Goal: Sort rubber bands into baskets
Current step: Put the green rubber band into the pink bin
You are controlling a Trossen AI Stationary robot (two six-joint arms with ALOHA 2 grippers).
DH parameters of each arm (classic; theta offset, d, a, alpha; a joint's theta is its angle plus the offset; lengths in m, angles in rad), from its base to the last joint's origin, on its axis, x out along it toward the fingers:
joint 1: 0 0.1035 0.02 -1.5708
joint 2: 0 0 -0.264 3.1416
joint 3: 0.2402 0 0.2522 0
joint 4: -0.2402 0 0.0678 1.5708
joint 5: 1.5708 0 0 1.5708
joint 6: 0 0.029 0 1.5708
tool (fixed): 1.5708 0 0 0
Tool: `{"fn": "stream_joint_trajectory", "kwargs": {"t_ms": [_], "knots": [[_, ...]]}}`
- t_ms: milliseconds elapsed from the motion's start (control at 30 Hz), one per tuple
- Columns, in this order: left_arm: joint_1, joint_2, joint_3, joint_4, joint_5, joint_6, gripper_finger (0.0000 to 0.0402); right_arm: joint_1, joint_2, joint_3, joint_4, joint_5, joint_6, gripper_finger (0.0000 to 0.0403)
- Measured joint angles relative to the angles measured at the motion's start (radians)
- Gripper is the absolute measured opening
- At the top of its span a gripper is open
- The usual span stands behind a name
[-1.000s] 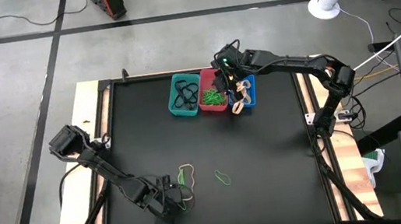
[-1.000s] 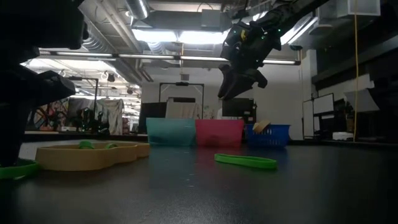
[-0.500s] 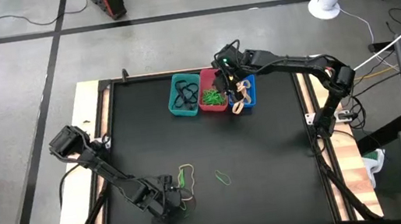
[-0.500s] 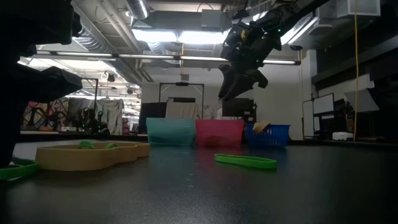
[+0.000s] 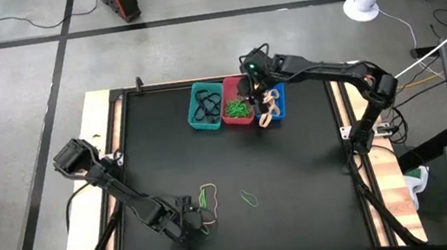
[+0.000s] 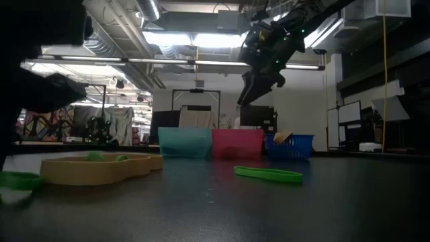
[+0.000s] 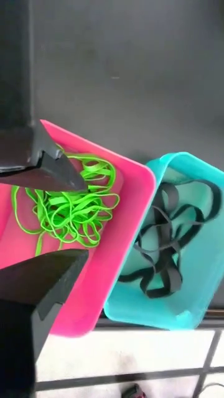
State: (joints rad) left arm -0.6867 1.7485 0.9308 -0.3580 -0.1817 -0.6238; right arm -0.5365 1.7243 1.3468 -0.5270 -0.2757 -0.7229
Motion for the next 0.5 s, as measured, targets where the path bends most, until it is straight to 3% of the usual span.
{"fn": "stream_joint_trajectory", "kwargs": {"t_ms": [333, 500], "knots": [[0.013, -0.155, 0.002, 0.082, -0.012, -0.037, 0.0001, 0.0, -0.091, 0.001, 0.002, 0.003, -0.013, 0.0161], [0.058, -0.19, 0.002, 0.204, -0.131, 0.052, 0.0001, 0.0, -0.152, 0.001, -0.006, 0.003, -0.013, 0.0161]]}}
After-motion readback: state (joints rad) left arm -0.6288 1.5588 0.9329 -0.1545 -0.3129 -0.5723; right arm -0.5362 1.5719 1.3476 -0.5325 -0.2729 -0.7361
